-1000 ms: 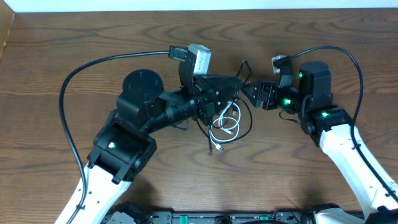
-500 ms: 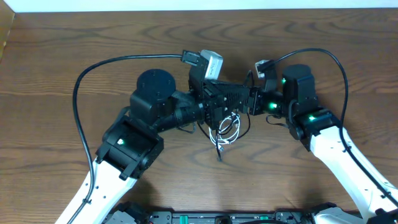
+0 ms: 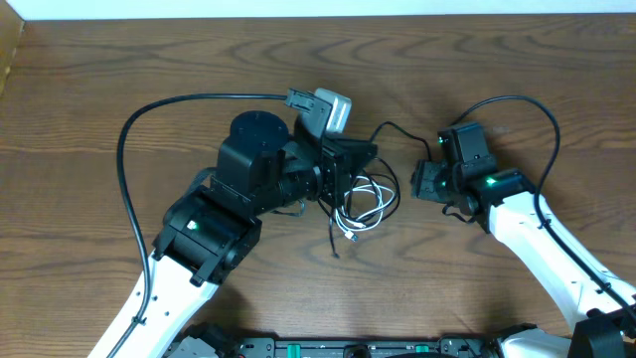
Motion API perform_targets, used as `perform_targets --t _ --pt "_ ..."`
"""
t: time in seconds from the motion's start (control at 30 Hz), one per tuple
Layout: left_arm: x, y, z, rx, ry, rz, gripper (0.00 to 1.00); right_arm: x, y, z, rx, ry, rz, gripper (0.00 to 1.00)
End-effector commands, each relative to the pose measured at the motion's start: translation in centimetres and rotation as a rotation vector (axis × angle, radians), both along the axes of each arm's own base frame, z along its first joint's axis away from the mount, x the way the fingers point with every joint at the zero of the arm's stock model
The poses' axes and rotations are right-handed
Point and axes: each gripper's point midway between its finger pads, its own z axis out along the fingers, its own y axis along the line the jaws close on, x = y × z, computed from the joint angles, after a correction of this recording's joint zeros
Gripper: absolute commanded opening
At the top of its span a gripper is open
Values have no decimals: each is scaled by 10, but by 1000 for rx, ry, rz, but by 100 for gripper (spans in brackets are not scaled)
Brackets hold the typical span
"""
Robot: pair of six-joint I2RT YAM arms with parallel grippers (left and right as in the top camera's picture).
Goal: Untangle cables
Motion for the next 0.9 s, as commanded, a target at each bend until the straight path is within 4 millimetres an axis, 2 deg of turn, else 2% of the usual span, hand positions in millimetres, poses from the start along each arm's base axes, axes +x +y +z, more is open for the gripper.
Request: perform_targets --t 0.0,0.03,0.1,0.13,0.17,0.23,0.3,0.43,0.57,0.73,0.87 --pt "15 15 8 36 -67 85 6 6 -14 0 -53 -13 -43 63" --pt "17 17 8 42 -70 100 7 6 -14 0 -51 -13 -43 63" --pt "20 19 7 49 -72 124 7 4 -3 0 2 -1 -14 71" --pt "21 19 6 48 -67 127 7 1 14 3 87 9 48 80" --pt "22 19 4 51 -57 128 7 -5 45 13 218 1 219 85" --pt "24 17 -3 64 -40 127 7 -23 91 41 428 -66 537 81" --pt "33 17 -15 80 -4 162 7 -36 112 63 568 -108 676 80" --pt "54 22 -35 54 131 303 7 -41 120 74 632 -122 723 83" --pt "60 13 -37 -11 195 314 8 -45 124 74 637 -120 744 86" --pt "60 5 -21 -101 205 295 7 -49 130 76 635 -135 783 86" --pt "52 -13 6 -227 211 195 7 -42 135 83 634 -194 808 86"
